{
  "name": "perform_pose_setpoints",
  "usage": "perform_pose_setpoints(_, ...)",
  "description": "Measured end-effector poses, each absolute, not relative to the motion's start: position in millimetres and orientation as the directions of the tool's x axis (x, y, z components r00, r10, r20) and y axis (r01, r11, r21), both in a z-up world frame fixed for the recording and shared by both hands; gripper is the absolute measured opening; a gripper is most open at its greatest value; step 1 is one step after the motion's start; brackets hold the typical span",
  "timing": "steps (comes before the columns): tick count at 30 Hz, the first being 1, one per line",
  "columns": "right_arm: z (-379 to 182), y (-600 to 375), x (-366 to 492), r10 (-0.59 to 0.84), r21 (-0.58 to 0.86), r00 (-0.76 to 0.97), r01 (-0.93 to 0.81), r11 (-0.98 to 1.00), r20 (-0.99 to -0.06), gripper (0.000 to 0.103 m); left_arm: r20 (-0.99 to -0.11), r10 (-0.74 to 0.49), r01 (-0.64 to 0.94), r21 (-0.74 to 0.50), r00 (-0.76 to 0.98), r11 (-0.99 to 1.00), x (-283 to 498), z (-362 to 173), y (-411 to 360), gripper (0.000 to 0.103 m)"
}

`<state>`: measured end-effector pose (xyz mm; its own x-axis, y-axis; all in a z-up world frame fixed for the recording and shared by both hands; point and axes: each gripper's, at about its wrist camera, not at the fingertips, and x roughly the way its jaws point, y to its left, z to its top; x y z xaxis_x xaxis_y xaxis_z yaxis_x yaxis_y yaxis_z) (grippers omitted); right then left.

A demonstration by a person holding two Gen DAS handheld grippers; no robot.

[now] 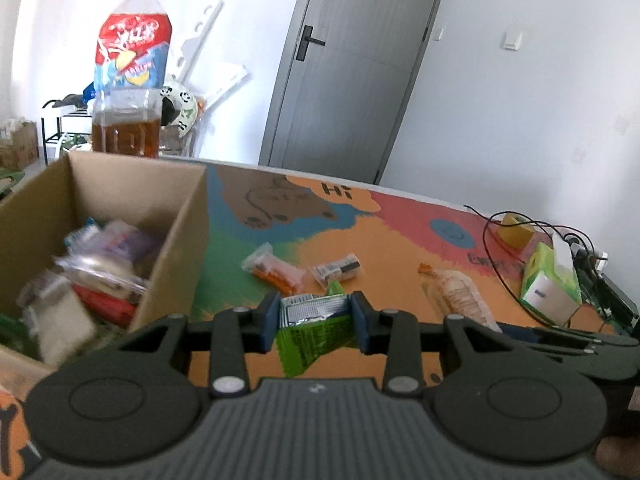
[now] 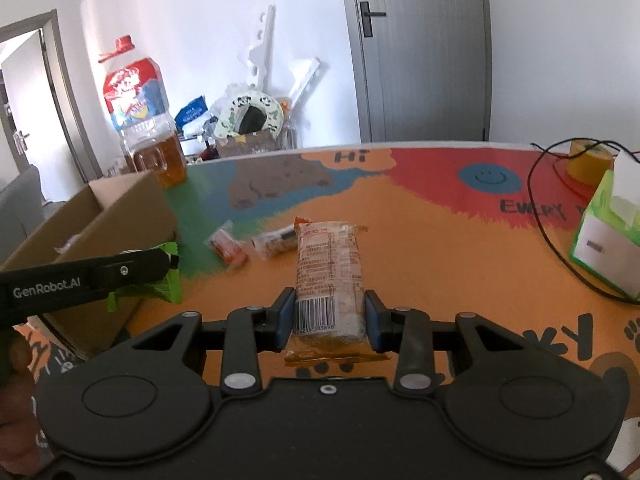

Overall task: Organize snacks
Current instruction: 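Lift and carry both held snacks over the cardboard box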

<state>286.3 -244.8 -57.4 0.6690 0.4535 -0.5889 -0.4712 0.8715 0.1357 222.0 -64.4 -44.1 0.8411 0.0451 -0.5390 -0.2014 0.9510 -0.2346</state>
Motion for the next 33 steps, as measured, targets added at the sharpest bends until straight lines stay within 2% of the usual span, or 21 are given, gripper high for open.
perform_pose_setpoints(15,-8.7,-217.2,256.4,0.533,0.114,0.688,-0.556,0.823,-0.492,0.037,-0.492,0.040,-0.143,-0.173,0.870,0.975,188.6,11.2,-51.5,0.037)
perform_pose_setpoints(33,10.5,-164.2,239.4,0.617,0.111,0.645,-0.645,0.756,-0.451,0.037,-0.477,0.136,-0.222,-0.129,0.868,0.966,158.2,35.9,5.1,0.037)
